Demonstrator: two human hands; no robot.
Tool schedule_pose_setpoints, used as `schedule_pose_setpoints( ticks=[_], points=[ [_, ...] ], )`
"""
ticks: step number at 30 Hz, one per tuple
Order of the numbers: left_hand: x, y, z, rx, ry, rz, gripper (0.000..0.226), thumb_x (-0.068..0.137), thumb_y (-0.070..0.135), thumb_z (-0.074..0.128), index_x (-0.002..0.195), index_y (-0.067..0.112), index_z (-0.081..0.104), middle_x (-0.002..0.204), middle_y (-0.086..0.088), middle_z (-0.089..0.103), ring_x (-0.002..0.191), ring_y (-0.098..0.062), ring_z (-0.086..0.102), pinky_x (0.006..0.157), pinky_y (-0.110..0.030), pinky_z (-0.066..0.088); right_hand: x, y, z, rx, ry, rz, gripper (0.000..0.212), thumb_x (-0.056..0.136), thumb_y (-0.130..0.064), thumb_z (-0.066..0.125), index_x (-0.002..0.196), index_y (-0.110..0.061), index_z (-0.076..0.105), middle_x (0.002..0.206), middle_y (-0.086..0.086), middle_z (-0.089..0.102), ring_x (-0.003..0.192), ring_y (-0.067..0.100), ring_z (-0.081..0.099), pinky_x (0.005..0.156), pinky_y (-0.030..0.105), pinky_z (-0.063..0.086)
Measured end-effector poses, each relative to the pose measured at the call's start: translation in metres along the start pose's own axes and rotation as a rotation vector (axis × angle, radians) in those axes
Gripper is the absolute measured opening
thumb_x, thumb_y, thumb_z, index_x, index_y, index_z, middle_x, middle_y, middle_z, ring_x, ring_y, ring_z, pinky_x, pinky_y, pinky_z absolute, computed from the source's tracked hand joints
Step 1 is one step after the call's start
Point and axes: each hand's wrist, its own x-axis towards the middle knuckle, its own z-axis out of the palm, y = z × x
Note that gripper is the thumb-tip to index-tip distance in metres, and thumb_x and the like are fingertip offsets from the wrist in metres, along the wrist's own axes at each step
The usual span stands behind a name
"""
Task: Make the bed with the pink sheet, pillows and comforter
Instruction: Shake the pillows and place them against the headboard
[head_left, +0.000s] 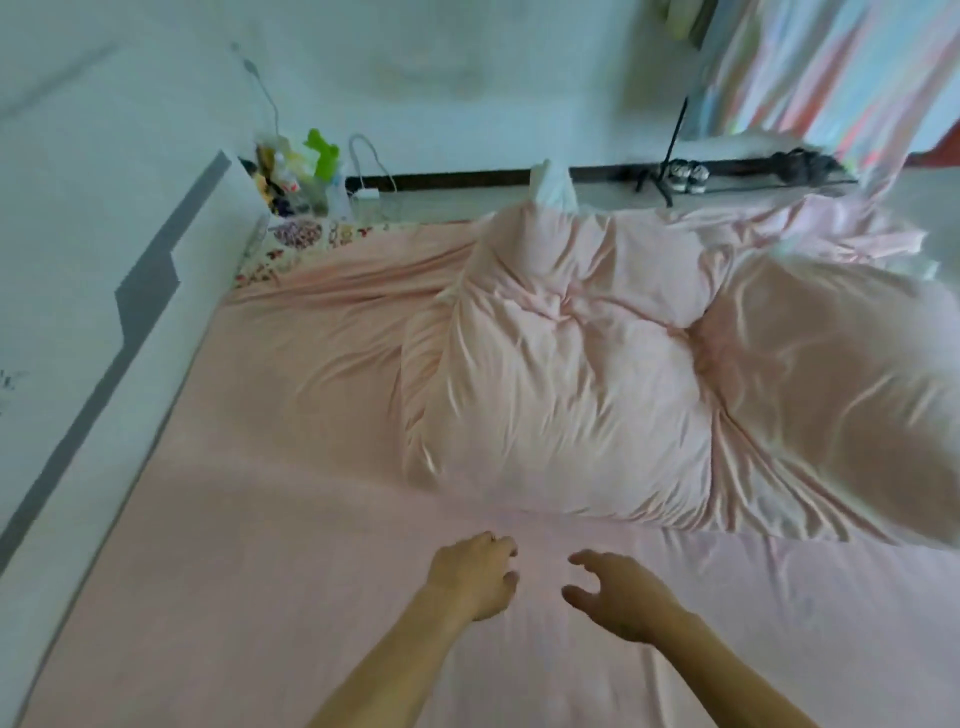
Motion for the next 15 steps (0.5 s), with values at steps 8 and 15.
schedule_pose_setpoints(
  ticks=[8, 15],
  points=[
    [0.082, 0.086, -0.226, -0.052, 0.788, 0.184, 0.044, 0.088, 0.032, 0.056, 0.131, 0.027, 0.051, 0.126, 0.000, 0.057, 0.117, -0.024, 0.053, 0.091, -0.035, 0.045, 0.016, 0.034, -0.243, 0.200, 0.665, -0.215, 0.060, 0.093, -0.055, 0.052, 0.146, -0.030, 0.038, 0.153, -0.008, 0.037, 0.139, 0.016, 0.035, 0.108, 0.034, 0.037],
    [0.164, 0.099, -0.309, -0.020, 0.989, 0.028, 0.070, 0.080, 0.045, 0.065, 0.142, 0.023, 0.040, 0.151, -0.012, 0.034, 0.132, -0.033, 0.043, 0.104, -0.043, 0.040, 0.114, 0.066, -0.378, 0.090, 0.751, -0.206, 0.085, 0.088, -0.070, 0.045, 0.155, -0.030, 0.014, 0.166, -0.001, 0.007, 0.152, 0.024, 0.001, 0.121, 0.052, 0.011]
  ],
)
